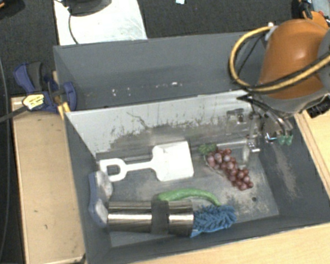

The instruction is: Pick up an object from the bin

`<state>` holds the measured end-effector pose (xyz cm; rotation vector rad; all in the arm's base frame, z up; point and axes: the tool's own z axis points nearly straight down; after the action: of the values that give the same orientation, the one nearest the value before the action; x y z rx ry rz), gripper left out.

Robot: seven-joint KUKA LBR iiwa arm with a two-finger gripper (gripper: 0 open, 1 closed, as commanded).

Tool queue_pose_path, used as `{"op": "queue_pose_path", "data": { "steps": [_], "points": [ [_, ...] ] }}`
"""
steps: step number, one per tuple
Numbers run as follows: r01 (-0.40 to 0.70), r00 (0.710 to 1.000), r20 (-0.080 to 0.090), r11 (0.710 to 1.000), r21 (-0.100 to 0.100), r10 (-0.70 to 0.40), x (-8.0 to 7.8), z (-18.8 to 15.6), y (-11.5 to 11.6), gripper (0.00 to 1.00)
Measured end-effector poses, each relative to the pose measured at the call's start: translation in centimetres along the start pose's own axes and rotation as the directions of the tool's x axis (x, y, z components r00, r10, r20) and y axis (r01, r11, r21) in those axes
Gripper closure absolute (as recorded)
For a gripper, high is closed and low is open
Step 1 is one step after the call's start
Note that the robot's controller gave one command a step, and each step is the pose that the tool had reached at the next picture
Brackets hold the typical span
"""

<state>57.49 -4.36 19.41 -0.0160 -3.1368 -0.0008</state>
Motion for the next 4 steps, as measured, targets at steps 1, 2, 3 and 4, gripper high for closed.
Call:
{"op": "queue_pose_path", "data": {
  "steps": [1,2,3,4],
  "points": [
    [0.002,1.0,0.008,1.0,0.001,-0.002,-0.2,-0.5,0.0,0.0],
    [-0.218,0.976,0.009,0.976,-0.002,0.218,-0.1,9.1,-1.6,0.0],
    [-0.175,0.984,0.024,0.985,-0.003,0.175,-0.6,4.4,-0.4,0.0],
    [-0.432,0.902,0.006,0.902,-0.003,0.432,0.7,9.4,0.2,0.0]
  ]
}}
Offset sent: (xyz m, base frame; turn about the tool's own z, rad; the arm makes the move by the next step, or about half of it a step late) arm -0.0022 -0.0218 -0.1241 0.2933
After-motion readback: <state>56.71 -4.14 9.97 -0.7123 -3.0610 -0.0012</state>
